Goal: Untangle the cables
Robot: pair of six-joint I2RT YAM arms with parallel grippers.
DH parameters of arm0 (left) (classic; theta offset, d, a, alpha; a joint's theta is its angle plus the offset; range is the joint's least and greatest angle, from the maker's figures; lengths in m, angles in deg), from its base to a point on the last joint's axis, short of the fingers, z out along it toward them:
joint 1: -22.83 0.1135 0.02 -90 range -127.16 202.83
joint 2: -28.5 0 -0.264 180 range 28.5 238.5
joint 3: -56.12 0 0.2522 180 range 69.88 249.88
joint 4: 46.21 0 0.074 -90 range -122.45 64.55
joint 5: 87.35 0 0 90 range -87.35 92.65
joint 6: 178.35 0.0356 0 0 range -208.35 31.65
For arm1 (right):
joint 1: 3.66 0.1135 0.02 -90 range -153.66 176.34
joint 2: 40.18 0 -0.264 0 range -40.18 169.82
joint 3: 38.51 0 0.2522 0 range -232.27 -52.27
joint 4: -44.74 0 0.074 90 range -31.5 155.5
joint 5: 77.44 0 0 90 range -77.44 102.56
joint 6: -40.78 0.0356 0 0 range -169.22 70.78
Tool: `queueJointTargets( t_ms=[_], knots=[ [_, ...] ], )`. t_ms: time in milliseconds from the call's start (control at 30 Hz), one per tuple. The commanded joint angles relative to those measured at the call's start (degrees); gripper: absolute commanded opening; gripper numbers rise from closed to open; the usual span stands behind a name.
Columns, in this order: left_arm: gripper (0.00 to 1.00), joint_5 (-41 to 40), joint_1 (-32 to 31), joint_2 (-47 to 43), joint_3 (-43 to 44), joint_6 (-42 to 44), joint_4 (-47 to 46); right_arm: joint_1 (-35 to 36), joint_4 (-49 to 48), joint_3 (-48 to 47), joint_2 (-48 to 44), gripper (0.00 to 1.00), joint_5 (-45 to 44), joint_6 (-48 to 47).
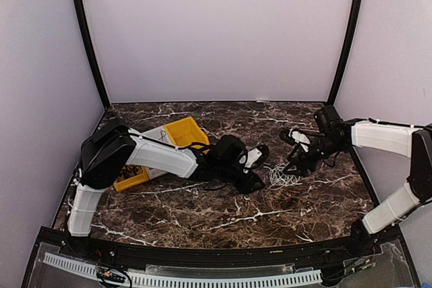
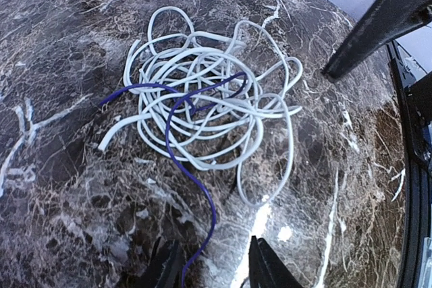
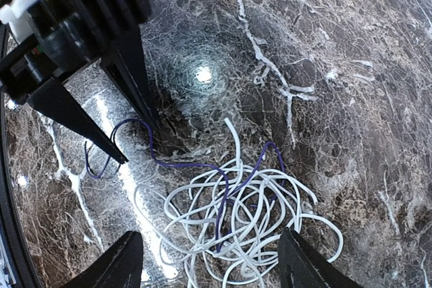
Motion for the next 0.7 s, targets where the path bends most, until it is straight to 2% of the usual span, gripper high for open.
queueJointTargets(
  t_ms=[0,200,267,400,667],
  knots=[
    [0.34,0.75,-0.26,2.50,3.93,-0.18,-0.19,0.50,-1.12,0.19,0.64,0.70,-0.19,-0.42],
    [0.25,2.11,-0.34,5.14,5.58,-1.62,-1.14,0.60,-1.11,0.28,0.35,0.71,-0.68,-0.49],
    [0.19,2.03,-0.35,5.42,5.89,-1.76,-1.14,0.58,-1.18,0.28,0.20,0.71,-0.78,-0.48],
    [0.01,0.81,-0.28,5.11,6.18,-2.50,-0.98,0.63,-0.71,0.04,0.20,0.71,-0.45,-0.73],
    [0.00,-2.75,-0.26,-3.65,2.62,-2.63,-0.96,1.58,-2.98,-0.69,-2.64,0.71,-2.45,-0.71]
  ],
)
